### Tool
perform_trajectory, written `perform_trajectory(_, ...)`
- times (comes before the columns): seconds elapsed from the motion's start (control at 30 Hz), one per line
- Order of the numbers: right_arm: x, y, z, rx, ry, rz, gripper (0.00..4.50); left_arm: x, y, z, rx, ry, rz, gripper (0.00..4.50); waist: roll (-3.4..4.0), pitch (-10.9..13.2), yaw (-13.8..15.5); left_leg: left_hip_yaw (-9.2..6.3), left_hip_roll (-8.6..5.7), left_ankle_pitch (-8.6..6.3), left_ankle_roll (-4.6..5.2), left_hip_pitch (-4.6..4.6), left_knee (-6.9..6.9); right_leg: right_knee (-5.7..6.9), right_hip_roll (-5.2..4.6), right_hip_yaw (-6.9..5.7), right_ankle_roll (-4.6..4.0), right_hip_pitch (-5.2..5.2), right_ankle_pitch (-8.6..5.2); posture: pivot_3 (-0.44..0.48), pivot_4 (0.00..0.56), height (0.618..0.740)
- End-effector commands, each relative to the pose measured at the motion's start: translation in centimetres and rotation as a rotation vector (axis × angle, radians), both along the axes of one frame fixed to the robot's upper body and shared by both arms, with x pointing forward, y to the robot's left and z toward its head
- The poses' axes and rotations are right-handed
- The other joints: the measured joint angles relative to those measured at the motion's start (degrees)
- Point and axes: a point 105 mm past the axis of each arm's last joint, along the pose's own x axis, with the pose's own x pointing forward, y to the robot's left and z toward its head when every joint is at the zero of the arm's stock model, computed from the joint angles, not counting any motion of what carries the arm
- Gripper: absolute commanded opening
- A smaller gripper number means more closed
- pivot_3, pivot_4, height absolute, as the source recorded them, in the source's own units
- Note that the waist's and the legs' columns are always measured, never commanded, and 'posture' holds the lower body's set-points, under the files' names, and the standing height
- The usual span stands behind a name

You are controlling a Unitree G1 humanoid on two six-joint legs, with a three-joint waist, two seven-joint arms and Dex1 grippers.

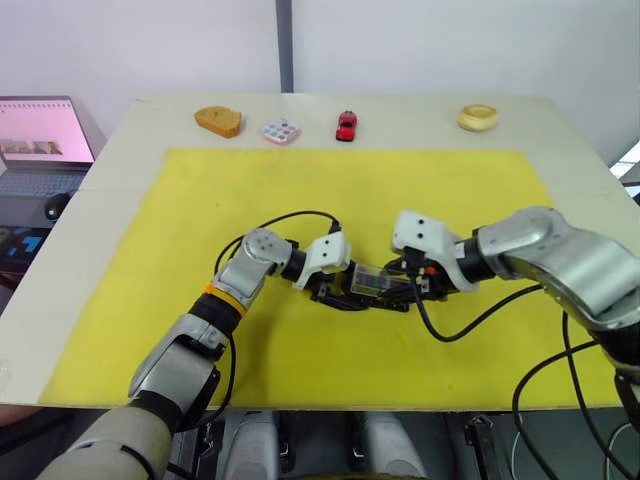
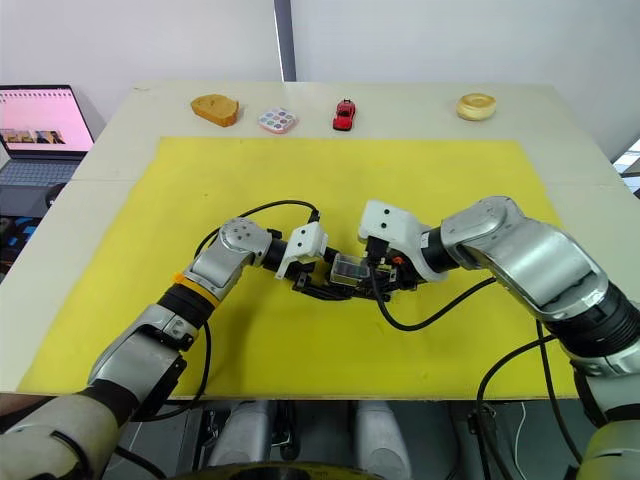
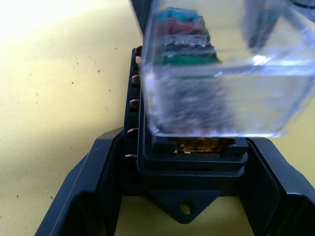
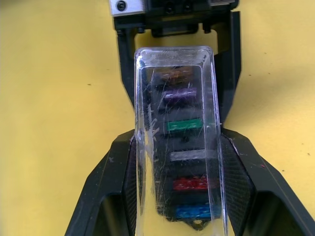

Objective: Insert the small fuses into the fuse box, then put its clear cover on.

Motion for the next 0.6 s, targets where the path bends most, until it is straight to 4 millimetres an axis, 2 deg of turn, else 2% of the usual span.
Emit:
perform_trajectory(0.03, 0.3, 0.5, 0.8, 0.005, -0.043, 0.030, 1.67, -0.2, 0.1, -0.6, 0.023, 0.004, -0.006, 2.59, 0.00, 0.0, 0.0, 0.00, 0.00, 0.00, 0.00, 0.00, 0.00, 0.00, 0.01, 0.00, 0.01, 0.00, 0.00, 0.000, 0.150, 0.740)
perform_trajectory(0.6, 0.5, 0.0, -0.7, -0.082, -0.050, 0.052, 1.67, 0.0, 0.1, -0.5, 0.017, 0.005, 0.010, 2.59, 0.01, 0.0, 0.1, 0.00, 0.02, 0.00, 0.00, 0.01, 0.08, 0.04, 0.05, -0.02, 0.04, 0.05, 0.02, 0.000, 0.150, 0.740)
